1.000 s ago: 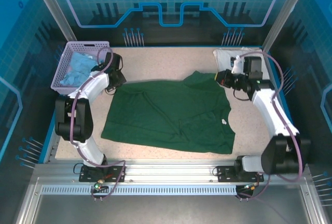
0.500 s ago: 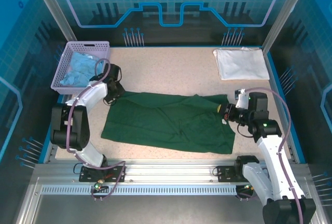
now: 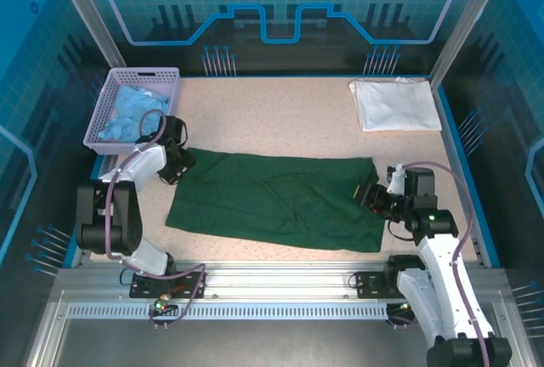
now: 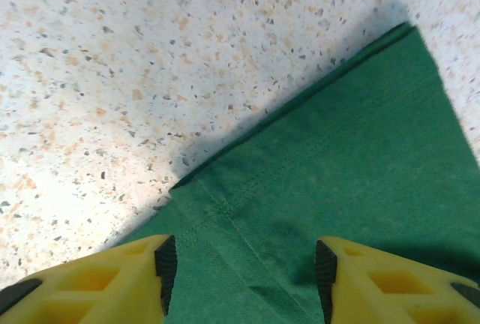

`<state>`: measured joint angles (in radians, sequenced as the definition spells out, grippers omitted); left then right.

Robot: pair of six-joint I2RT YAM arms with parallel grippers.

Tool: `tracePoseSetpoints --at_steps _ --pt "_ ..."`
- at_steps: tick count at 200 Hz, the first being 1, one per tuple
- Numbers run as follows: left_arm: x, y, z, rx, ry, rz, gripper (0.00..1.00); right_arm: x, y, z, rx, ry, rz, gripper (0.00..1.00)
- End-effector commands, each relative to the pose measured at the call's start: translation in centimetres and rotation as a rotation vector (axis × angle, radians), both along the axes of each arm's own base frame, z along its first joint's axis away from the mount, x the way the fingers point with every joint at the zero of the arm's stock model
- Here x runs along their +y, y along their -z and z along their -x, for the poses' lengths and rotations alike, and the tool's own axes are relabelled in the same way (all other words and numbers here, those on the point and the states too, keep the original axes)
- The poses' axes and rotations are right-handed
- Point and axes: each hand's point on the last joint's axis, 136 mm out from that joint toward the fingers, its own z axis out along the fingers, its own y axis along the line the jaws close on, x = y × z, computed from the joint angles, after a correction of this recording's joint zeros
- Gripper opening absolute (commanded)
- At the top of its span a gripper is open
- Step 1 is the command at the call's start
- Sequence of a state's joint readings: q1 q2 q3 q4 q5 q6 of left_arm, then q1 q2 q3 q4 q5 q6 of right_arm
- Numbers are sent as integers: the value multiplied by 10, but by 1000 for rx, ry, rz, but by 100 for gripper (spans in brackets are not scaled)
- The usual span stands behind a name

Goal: Fold and stack the t-shirts

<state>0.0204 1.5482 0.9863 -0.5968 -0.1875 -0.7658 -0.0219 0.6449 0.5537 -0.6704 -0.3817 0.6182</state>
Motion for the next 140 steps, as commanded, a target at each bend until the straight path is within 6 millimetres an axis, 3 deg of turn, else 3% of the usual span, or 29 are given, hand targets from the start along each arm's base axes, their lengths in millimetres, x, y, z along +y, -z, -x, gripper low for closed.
tracePoseSetpoints --at_steps 1,20,31,37,53,67,86,107,140 --pt "-8 -31 -12 -103 4 45 47 -22 -14 -6 -22 154 26 58" --pt "-31 -53 -33 -134 125 38 35 -23 -23 -28 -56 178 -2 59" --pt "-53 -53 -43 -116 219 38 32 -24 -16 -41 3 179 8 55" --pt "-62 -48 -48 -92 252 38 32 -23 -10 -49 51 163 20 51" --pt "-82 -30 -59 -47 303 89 31 -16 7 -74 181 79 101 30" --pt "-90 -8 -66 -6 302 135 28 -4 17 -99 244 -17 191 15" --pt "-99 17 -76 26 294 181 27 12 35 -122 303 -86 223 13" --pt "-93 39 -86 73 289 136 27 5 64 -142 396 -59 280 11" --pt "-51 47 -93 117 241 -95 27 -27 104 -151 529 72 274 12"
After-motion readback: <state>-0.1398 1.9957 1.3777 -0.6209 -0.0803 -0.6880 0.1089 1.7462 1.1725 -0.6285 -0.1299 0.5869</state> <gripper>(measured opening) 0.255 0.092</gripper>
